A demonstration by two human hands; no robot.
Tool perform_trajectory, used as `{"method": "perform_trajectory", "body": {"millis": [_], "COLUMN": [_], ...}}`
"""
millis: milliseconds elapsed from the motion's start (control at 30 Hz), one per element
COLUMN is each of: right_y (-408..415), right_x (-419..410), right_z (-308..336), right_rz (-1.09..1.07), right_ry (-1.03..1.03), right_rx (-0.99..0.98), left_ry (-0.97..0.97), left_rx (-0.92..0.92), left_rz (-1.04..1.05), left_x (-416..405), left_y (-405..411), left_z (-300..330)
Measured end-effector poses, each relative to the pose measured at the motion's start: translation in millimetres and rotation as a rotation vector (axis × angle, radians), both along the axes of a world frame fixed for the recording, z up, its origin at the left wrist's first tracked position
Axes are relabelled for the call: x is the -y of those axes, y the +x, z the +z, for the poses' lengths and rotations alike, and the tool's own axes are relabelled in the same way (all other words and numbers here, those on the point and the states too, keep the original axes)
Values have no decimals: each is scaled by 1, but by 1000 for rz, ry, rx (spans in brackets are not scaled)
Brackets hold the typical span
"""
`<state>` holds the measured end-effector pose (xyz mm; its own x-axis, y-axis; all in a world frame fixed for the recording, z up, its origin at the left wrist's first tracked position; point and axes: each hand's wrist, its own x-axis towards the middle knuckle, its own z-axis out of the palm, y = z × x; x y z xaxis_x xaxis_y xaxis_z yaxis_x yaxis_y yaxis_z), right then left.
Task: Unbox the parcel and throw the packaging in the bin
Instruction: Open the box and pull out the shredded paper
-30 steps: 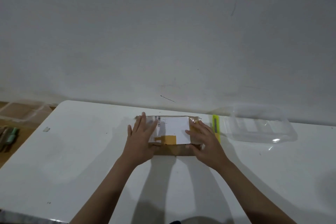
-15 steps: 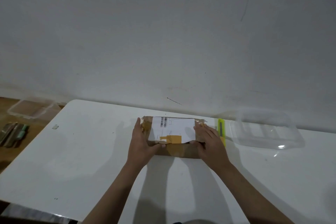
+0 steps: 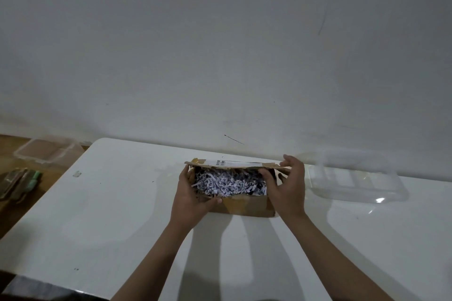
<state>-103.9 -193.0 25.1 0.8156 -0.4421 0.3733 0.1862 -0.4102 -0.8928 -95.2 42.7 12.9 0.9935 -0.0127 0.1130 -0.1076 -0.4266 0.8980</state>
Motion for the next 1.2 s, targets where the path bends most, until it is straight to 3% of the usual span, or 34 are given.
{"method": "perform_trajectory", "body": {"millis": [133, 300, 567, 867, 1200], "right_y": [3, 5, 14, 0, -44], "right_x": [-1, -2, -2, 8, 23], "right_z": [2, 2, -4, -4, -1], "right_rz": [-89, 9, 245, 275, 216], "right_ry": [141, -134, -385, -615, -702], "right_rx": [-23, 58, -192, -379, -417], "left_ry": [104, 265, 454, 428, 478], "left_rx": [19, 125, 46, -95, -53], "left_rz": [-7, -67, -74, -45, -144], "left_x": [-5, -9, -12, -8, 7], "left_y": [2, 11, 32, 45, 12], "left_z": [5, 19, 15, 20, 23]}}
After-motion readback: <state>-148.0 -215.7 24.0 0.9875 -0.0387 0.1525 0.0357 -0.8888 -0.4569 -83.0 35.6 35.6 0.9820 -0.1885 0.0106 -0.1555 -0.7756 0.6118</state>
